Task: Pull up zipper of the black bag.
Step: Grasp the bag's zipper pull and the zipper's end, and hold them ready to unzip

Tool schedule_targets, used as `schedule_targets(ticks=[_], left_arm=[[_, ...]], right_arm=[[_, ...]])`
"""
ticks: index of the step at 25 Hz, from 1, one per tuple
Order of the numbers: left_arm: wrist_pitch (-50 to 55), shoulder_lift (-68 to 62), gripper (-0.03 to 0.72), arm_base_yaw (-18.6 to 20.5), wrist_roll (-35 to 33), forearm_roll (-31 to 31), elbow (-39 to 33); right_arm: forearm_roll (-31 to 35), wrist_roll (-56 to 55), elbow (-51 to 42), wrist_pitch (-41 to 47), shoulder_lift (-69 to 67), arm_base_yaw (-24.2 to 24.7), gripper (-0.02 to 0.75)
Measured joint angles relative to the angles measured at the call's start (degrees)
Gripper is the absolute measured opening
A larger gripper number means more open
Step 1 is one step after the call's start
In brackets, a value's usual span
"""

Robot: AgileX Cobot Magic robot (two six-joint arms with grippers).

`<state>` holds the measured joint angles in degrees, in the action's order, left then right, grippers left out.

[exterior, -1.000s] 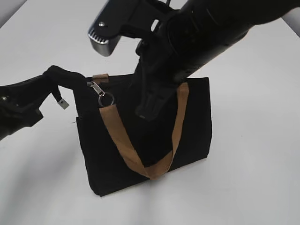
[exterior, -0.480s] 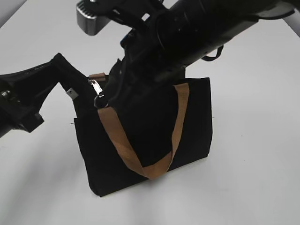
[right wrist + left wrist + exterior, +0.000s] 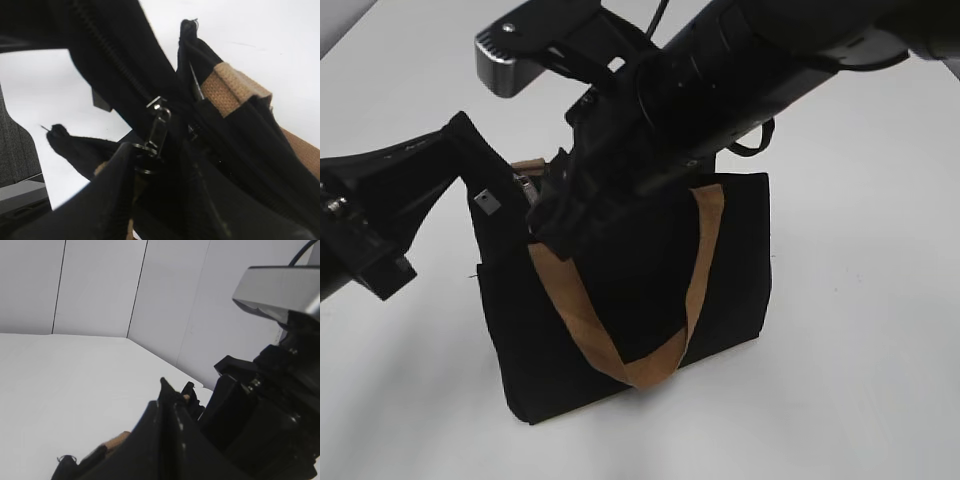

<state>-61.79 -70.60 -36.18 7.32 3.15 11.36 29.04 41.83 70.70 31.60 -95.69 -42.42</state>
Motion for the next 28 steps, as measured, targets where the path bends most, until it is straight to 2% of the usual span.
schedule_targets(ticks=[7,14,16,19,24,28], left_arm=[[0.0,0.0,0.004,0.0,0.6,0.0,0.0],[-0.79,0.0,0.004,0.0,1.9,0.72,0.0],[-0.83,0.0,0.004,0.0,1.96,1.72,0.0],[-0.86,0.0,0.004,0.0,2.1,2.13,0.0],[-0.42,-0.05,0.004,0.0,2.1,1.33,0.0],[2.31,-0.05,0.004,0.0,2.1,-5.12,0.0]], right_arm=[[1.31,-0.09,0.0,0.68,-0.04,0.0,0.326],[2.33,-0.2,0.0,-0.78,-0.97,0.0,0.339],[2.29,-0.2,0.0,-0.78,-1.25,0.0,0.321],[1.12,-0.2,0.0,-0.78,-1.31,0.0,0.232],[-1.52,-0.25,0.0,-0.78,-1.31,0.0,0.232],[-4.78,-0.25,0.0,-0.78,-0.5,0.0,0.232]])
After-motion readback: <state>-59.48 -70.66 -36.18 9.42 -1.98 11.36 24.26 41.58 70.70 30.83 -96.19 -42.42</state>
